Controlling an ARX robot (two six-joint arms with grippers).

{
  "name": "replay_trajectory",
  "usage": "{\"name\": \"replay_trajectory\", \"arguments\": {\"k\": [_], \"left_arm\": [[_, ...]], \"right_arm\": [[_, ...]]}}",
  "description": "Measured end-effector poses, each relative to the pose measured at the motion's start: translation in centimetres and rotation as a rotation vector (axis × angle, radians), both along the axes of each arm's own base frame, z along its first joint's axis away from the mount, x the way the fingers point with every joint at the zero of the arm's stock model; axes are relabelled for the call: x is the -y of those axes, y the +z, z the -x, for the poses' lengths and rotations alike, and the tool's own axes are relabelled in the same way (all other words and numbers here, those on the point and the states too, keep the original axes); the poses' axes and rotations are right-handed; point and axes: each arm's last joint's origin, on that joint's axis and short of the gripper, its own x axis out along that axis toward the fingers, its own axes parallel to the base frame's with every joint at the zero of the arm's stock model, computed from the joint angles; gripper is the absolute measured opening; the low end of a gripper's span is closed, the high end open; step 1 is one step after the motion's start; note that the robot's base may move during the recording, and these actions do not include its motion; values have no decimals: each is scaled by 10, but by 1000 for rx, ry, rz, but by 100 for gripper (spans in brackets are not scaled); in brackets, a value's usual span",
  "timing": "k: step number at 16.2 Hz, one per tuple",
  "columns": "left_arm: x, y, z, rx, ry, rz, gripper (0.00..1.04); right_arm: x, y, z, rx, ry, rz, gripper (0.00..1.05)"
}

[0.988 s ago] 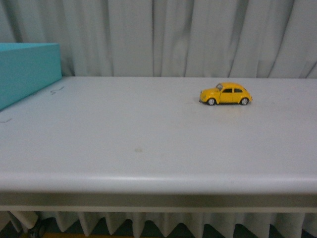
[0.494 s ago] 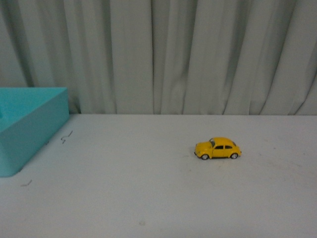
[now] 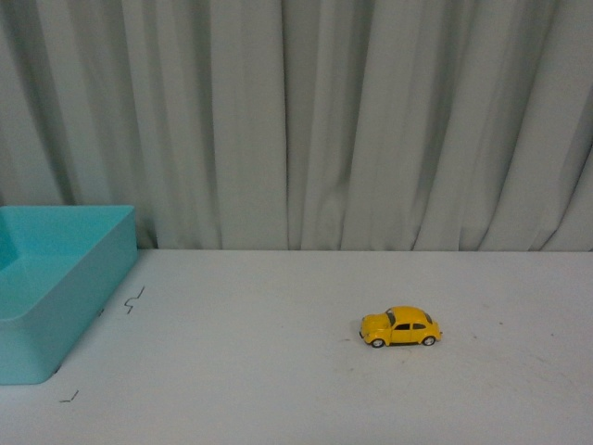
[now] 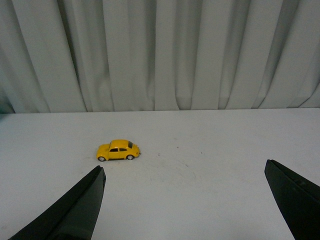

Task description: Wind up and store yellow beetle toy

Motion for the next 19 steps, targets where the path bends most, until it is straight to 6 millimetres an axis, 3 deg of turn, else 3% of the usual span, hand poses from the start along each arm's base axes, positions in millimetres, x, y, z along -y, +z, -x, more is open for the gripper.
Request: {"name": "replay_trajectory", "arguments": {"k": [19], "left_arm": [[0, 0, 0, -1, 0, 0, 98]], "right_arm": [[0, 0, 0, -1, 0, 0, 98]]}}
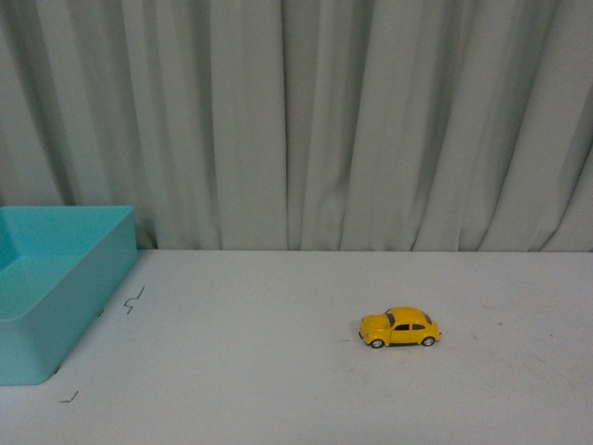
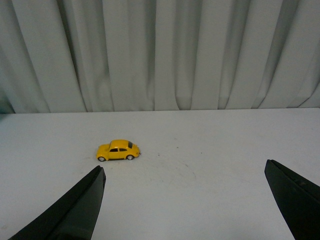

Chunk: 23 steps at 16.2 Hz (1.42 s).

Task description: Wind up and store yellow beetle toy

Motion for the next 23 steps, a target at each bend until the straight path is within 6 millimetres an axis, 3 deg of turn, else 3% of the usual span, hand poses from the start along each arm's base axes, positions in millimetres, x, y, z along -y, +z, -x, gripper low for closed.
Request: {"name": "replay_trajectory", "arguments": {"k": [23], "left_arm": [[0, 0, 0, 0, 0, 0, 98]], "right_arm": [[0, 0, 0, 0, 0, 0, 98]]}}
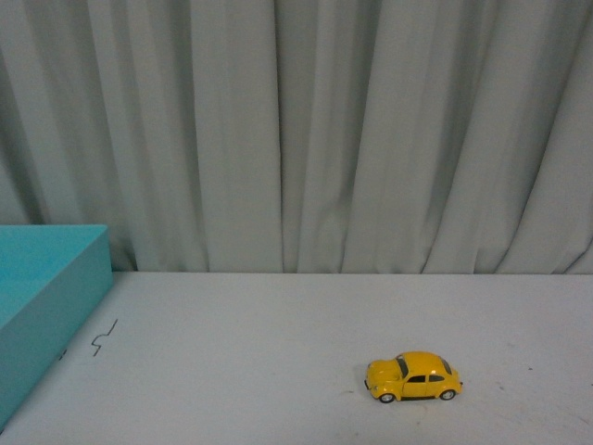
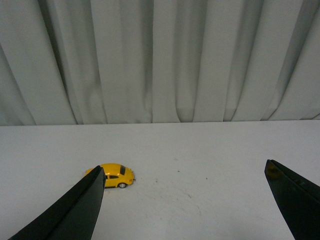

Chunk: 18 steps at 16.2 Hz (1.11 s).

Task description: Wind up and store yellow beetle toy

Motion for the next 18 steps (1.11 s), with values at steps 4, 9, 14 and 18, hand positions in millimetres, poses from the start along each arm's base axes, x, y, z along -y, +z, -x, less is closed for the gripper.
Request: {"name": "replay_trajectory", "arguments": {"k": [4, 9, 14, 18], "left_arm": [[0, 0, 0, 0, 0, 0, 98], [0, 0, 0, -2, 0, 0, 98], [0, 0, 0, -1, 0, 0, 98], [0, -1, 0, -5, 0, 0, 98]], "right_arm": [[0, 0, 0, 0, 0, 0, 98], [0, 0, 0, -1, 0, 0, 98], [0, 0, 0, 1, 0, 0, 98], [0, 0, 0, -4, 0, 0, 98]]}}
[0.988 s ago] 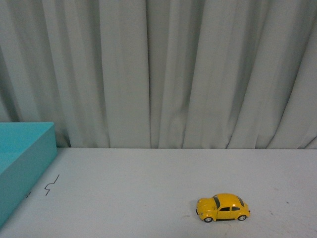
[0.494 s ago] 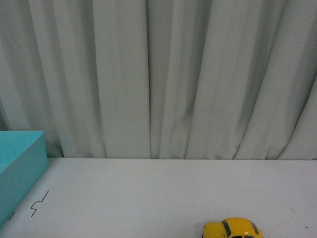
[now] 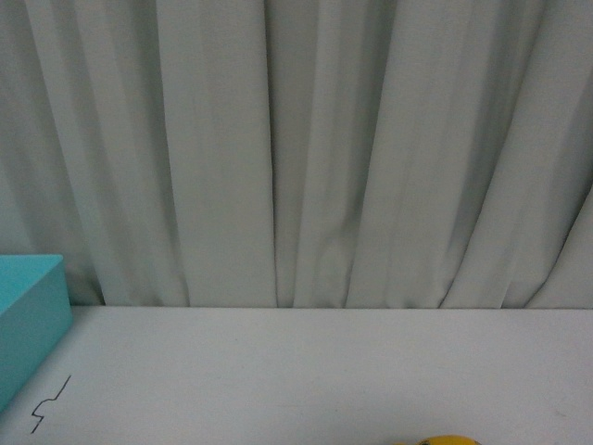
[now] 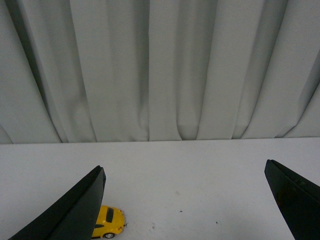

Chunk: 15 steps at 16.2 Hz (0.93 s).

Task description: Wind up and store yellow beetle toy

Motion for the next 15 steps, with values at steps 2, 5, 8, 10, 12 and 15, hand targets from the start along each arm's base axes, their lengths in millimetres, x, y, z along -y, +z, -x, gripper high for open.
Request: {"name": "replay_trajectory", "arguments": {"k": [2, 5, 8, 10, 12, 15], "left_arm": [[0, 0, 0, 3, 0, 0, 98], [0, 0, 0, 3, 0, 0, 98], [0, 0, 0, 3, 0, 0, 98], [0, 0, 0, 3, 0, 0, 98], [0, 0, 0, 3, 0, 0, 98], [0, 0, 0, 3, 0, 0, 98]], "right_arm": [[0, 0, 0, 3, 0, 0, 98], [0, 0, 0, 3, 0, 0, 98], [0, 0, 0, 3, 0, 0, 98], [0, 0, 0, 3, 0, 0, 98], [0, 5, 0, 54, -56, 20, 98], [16, 18, -21, 125, -81, 50, 98]]}}
